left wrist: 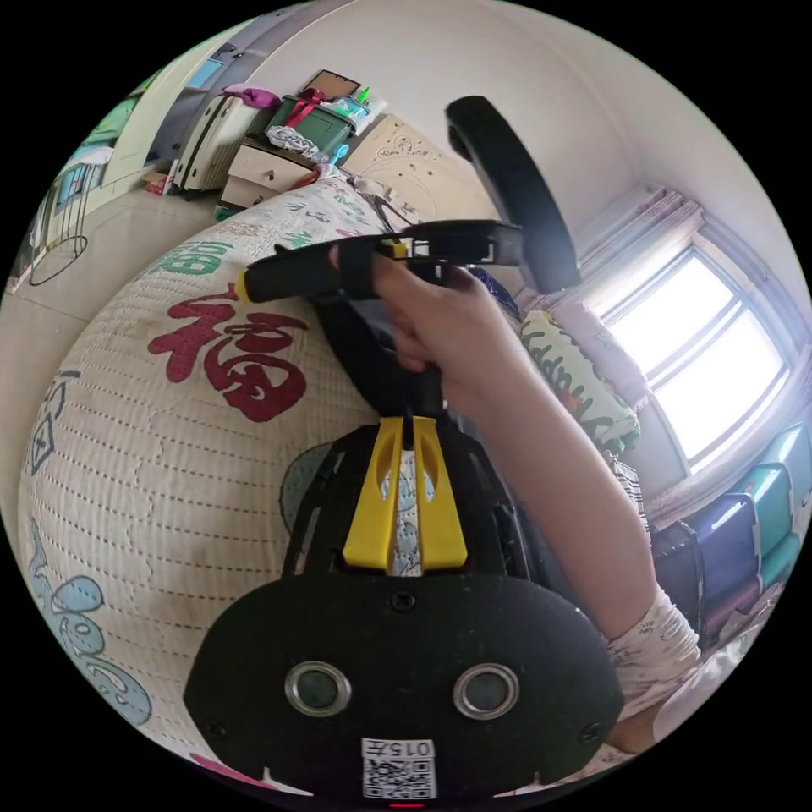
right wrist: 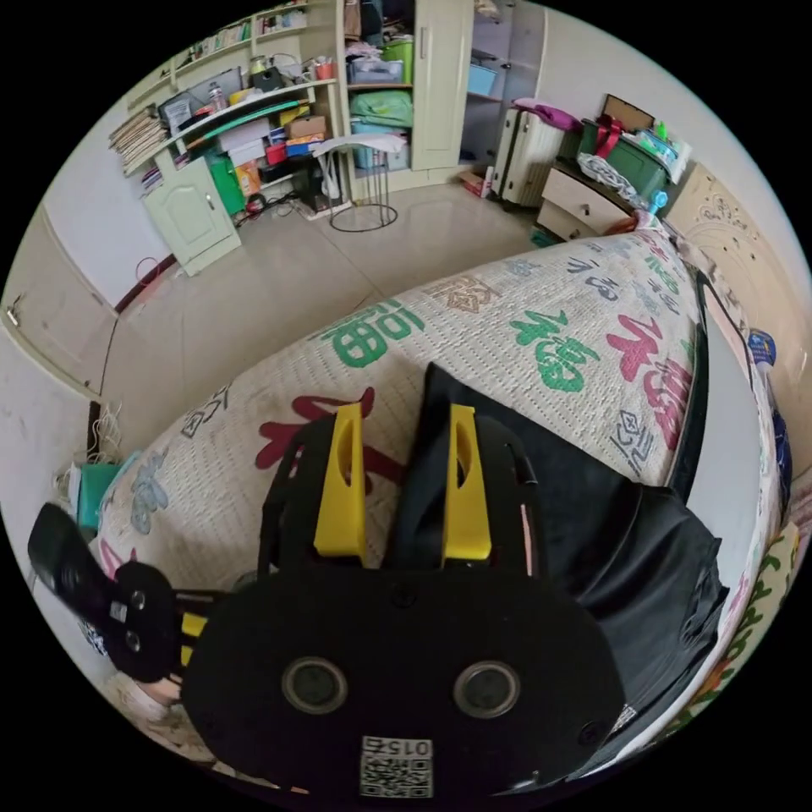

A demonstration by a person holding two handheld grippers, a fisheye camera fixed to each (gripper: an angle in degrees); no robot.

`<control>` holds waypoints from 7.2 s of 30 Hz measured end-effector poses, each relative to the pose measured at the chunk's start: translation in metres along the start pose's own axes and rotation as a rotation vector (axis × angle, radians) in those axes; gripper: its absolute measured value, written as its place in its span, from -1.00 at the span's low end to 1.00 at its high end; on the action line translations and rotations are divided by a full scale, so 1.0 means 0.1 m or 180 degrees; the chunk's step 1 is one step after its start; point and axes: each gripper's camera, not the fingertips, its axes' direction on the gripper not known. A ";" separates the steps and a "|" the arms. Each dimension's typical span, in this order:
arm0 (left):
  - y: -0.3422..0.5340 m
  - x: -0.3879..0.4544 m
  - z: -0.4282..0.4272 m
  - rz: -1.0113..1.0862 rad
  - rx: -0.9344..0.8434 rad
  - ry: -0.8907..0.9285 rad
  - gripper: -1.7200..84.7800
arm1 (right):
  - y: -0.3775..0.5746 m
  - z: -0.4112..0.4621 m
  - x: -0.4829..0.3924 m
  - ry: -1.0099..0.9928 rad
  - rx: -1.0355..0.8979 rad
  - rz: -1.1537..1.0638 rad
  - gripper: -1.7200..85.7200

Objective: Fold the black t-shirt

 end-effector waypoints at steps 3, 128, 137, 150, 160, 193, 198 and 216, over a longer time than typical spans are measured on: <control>0.13 0.12 -0.05 -0.0021 0.0000 0.0067 -0.96 | -0.03 0.35 0.08 0.0191 -0.0073 0.0093 -0.84; 5.95 -0.09 0.87 0.2772 -0.0028 -0.0362 -0.94 | 6.11 -6.46 -0.44 0.0153 0.1533 0.0352 -0.98; 7.02 0.60 0.42 0.3022 0.0614 -0.1026 -0.94 | 6.58 -6.87 -1.48 0.0876 0.1634 0.0766 -0.98; 7.16 0.77 0.43 0.2531 0.0503 -0.0924 -0.94 | 6.25 -6.83 -2.63 0.0791 0.1217 -0.0232 -0.76; 6.94 1.33 0.24 0.2430 0.0558 -0.1004 -0.94 | 5.80 -6.85 -2.93 0.1118 0.0909 -0.0339 -0.97; 2.18 1.28 -0.14 0.0129 0.0083 0.0306 -0.62 | 4.92 -8.58 0.88 -0.0876 0.1864 0.2867 -0.66; 1.59 1.39 0.12 0.0119 -0.0289 0.0212 -0.78 | 4.40 -8.52 1.23 -0.0782 0.1649 0.2678 -0.68; 0.41 1.55 -0.69 0.0451 0.0845 -0.0933 -0.98 | 3.07 -8.95 1.79 0.0685 0.1188 0.2443 -0.96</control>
